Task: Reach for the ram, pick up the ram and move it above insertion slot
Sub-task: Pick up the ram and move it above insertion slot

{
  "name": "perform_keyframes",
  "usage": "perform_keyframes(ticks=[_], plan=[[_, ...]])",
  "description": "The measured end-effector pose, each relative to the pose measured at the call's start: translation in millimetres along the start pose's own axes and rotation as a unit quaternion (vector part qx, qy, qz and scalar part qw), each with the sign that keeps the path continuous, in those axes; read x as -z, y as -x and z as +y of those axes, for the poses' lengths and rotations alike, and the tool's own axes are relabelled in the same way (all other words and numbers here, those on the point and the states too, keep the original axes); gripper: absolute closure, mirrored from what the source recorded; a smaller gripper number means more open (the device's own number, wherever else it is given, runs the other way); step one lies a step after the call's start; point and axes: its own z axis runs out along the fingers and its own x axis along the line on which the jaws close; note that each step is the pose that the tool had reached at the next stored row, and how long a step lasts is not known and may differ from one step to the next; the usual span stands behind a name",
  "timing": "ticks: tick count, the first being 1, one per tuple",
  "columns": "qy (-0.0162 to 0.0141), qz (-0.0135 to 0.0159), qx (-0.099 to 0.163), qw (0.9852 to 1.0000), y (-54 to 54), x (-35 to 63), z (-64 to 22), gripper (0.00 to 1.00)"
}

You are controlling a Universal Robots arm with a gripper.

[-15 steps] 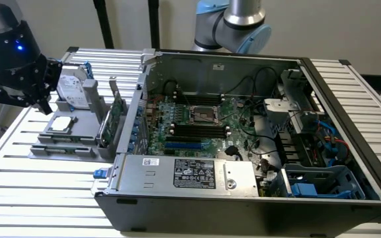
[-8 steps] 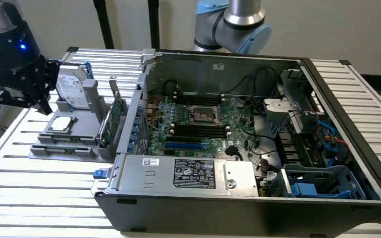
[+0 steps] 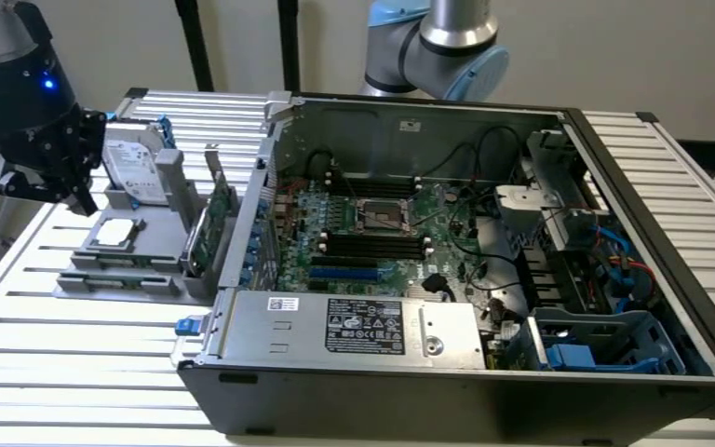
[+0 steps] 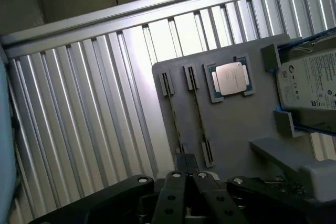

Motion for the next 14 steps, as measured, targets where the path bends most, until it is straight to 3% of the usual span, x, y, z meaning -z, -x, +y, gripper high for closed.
perform_keyframes(ticks=[4, 9, 13, 14], plan=[[-0.0001, 0.0015, 0.037, 0.9993, 0.0, -0.1, 0.0, 0.89], [-0.0019, 0.0031, 0.081, 0.9967, 0.0, -0.4, 0.0, 0.89], [-0.0021, 0.0031, 0.084, 0.9964, 0.0, -0.5, 0.0, 0.88], [-0.0021, 0.0031, 0.084, 0.9964, 0.0, -0.5, 0.0, 0.82]])
